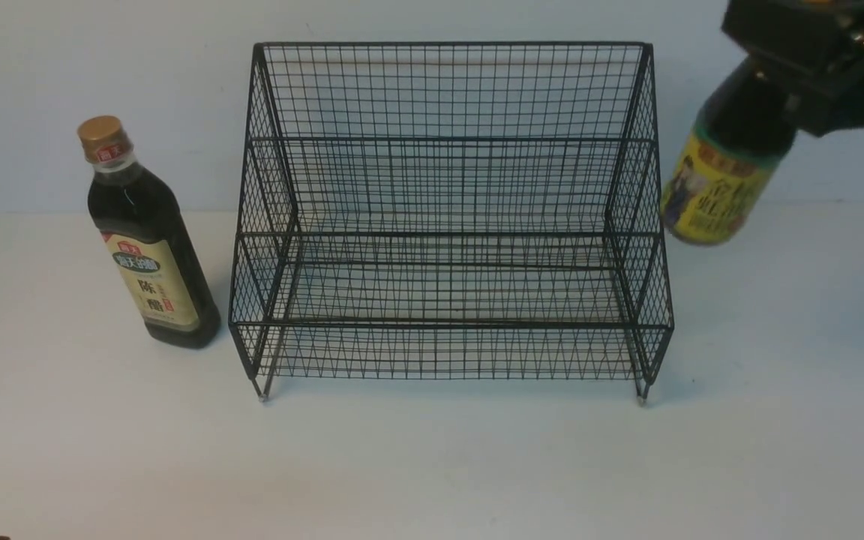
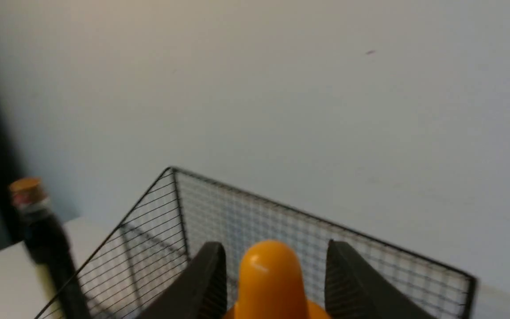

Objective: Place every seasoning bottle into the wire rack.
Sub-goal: Use the right arm to put the condiment bottle back on the shelf

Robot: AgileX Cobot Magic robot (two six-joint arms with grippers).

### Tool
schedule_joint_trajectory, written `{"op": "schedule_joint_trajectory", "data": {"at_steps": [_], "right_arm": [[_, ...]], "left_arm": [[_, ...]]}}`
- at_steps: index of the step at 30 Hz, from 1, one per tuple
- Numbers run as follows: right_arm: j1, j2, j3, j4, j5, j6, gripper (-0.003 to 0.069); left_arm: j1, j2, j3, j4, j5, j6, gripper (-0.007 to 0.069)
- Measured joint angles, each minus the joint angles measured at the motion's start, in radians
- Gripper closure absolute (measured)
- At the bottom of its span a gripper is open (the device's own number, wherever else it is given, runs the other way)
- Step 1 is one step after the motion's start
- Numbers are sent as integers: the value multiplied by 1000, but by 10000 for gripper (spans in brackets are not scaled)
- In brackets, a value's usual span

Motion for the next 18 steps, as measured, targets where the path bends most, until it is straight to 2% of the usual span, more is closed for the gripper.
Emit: {"op": "schedule_joint_trajectory", "data": {"at_steps": [5,13,18], "right_arm": [[64,82,-50,-100,11,40,384],[71,235,-210,-77,63,21,384],[71,290,-247,-89,20,105,384]], "left_arm": [[0,0,0,0,0,0,629],[0,0,0,0,0,0,629],[0,0,0,0,0,0,629]]}}
